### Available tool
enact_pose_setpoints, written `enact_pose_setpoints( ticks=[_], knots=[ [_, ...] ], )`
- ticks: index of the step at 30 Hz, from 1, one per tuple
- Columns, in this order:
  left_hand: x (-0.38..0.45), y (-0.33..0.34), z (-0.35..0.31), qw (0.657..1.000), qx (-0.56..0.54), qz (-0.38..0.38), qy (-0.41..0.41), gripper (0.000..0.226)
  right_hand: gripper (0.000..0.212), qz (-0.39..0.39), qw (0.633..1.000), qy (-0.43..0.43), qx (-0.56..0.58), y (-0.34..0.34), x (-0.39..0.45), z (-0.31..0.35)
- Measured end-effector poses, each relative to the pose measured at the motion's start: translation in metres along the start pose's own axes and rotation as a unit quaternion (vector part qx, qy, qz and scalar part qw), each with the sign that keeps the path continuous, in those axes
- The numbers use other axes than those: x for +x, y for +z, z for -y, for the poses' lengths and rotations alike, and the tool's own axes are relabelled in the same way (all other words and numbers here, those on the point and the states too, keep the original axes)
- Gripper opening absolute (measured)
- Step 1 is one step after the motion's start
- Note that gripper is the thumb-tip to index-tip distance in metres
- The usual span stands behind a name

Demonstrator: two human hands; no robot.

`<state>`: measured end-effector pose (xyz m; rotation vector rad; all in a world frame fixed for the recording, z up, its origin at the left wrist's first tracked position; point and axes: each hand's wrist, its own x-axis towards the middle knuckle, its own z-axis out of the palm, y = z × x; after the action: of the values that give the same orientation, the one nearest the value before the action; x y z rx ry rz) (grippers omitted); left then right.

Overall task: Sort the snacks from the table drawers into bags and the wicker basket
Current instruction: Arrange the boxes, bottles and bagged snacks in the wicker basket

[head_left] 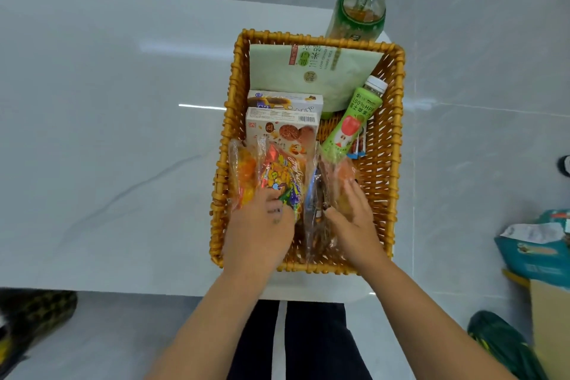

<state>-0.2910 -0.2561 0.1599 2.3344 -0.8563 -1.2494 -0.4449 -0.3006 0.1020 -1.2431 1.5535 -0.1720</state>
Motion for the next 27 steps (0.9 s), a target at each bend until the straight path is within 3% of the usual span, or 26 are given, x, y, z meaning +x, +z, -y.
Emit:
enact_pose_setpoints(
  ticks=[1,3,7,12,18,22,25,27],
  knots=[
    [-0.001,-0.005,0.003,0.997,-0.016,-0.073,0.032,0.027,0.08,0.003,0.999,-0.002,-0.037,0.003,-0.002,0.003],
    [0.003,-0.008,0.012,0.986,0.009,-0.143,0.087,0.037,0.101,0.007,0.988,-0.009,-0.154,0.013,-0.003,0.005],
    [0.018,0.013,0.026,0.97,0.154,-0.108,0.155,0.057,0.111,-0.016,0.956,-0.016,-0.292,0.028,-0.003,-0.003],
    [0.018,0.037,0.023,0.971,0.159,-0.08,0.159,0.068,0.104,-0.038,0.917,-0.016,-0.397,0.038,-0.004,0.002],
    [0.024,0.036,0.023,0.971,0.182,-0.06,0.142,0.071,0.103,-0.054,0.913,0.001,-0.405,0.042,-0.002,0.003],
    [0.017,0.024,0.024,0.983,0.073,-0.094,0.137,0.067,0.097,-0.025,0.94,-0.046,-0.338,0.021,-0.004,0.005],
    [0.018,0.004,0.033,0.962,0.072,-0.205,0.166,0.062,0.08,-0.126,0.949,-0.178,-0.228,-0.012,-0.008,0.006],
    [0.024,-0.007,0.044,0.96,0.086,-0.237,0.123,0.06,0.072,-0.208,0.936,-0.181,-0.22,-0.035,-0.003,0.001]
  ],
)
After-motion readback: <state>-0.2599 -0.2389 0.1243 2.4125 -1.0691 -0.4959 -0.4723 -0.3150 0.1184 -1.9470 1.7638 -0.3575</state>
